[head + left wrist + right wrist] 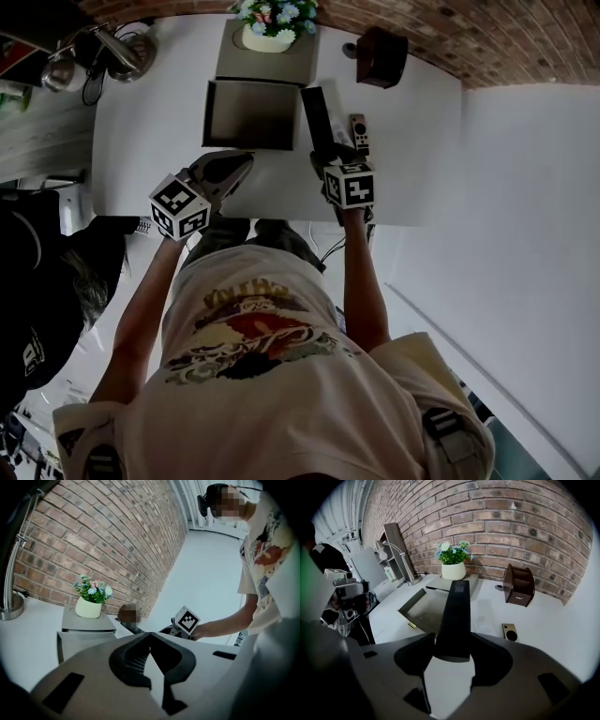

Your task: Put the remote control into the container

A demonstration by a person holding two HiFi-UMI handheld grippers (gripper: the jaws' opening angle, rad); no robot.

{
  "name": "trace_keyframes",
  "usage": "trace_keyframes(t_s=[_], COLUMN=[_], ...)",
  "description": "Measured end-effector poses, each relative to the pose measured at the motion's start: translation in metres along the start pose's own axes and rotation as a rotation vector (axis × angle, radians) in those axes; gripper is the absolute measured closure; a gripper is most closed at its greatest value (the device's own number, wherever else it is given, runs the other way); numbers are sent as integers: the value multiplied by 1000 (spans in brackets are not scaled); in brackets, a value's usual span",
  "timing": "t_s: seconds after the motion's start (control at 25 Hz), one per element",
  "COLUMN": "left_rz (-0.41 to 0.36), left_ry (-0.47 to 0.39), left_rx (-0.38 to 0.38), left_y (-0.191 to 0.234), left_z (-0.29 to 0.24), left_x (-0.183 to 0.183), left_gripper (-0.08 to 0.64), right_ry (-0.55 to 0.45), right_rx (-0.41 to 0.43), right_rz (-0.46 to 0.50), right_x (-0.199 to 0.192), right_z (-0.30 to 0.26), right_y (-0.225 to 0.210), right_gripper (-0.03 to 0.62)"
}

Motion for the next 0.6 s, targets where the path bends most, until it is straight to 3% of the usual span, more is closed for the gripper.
trace_keyframes(t_s=[0.6], left_rz=[-4], left_ry=[-80], left_rx=[45], left_y=[10], left_z=[40], left_x=[10], left_gripper=[554], right_ry=[-12], right_rx=[48], right_rz=[165], right_x=[35], right_z=[7], right_y=[41], right_gripper=[353])
Point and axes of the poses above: the fingertips, and each gripper's own axes: z backward along the fingers, y to its left, x out of its top, the point moved 4 cm from there along z, backward along the fingers, and after that the axes turned 11 degrees about -x, right-handed, at the moved point
